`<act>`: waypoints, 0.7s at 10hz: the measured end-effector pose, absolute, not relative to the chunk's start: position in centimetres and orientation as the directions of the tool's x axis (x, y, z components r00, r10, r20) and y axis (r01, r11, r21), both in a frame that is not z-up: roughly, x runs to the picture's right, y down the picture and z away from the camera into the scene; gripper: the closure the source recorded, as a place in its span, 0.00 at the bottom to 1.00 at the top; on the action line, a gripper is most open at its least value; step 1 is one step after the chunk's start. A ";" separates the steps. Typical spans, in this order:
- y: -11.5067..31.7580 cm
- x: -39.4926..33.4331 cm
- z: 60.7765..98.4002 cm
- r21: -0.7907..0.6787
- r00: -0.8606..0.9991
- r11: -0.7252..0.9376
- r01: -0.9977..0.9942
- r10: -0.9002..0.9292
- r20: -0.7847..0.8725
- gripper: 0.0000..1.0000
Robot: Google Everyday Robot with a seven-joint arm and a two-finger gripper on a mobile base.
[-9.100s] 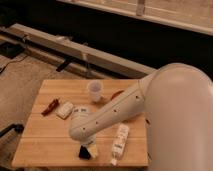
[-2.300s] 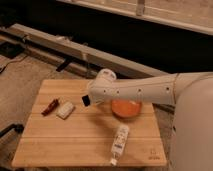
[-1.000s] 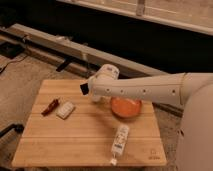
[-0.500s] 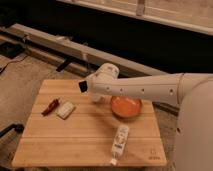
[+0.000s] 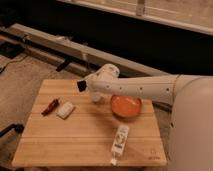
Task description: Place the eraser in the ceramic cup
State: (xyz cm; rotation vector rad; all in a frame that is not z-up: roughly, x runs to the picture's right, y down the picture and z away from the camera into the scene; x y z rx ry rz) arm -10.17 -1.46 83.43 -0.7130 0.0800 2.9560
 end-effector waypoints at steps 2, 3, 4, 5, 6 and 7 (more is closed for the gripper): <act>-1.3 -10.3 84.4 0.036 -0.875 -0.996 -0.078 0.051 -0.482 0.80; -1.4 -10.2 84.7 0.036 -0.872 -0.997 -0.063 0.038 -0.489 0.70; -1.4 -10.1 84.8 0.036 -0.869 -0.998 -0.049 0.025 -0.493 0.62; -1.4 -9.8 85.1 0.036 -0.868 -0.999 -0.030 0.008 -0.497 0.50; -1.5 -9.8 85.1 0.034 -0.865 -0.999 -0.018 -0.001 -0.501 0.42; -1.6 -9.7 85.1 0.031 -0.864 -0.999 -0.013 -0.004 -0.503 0.39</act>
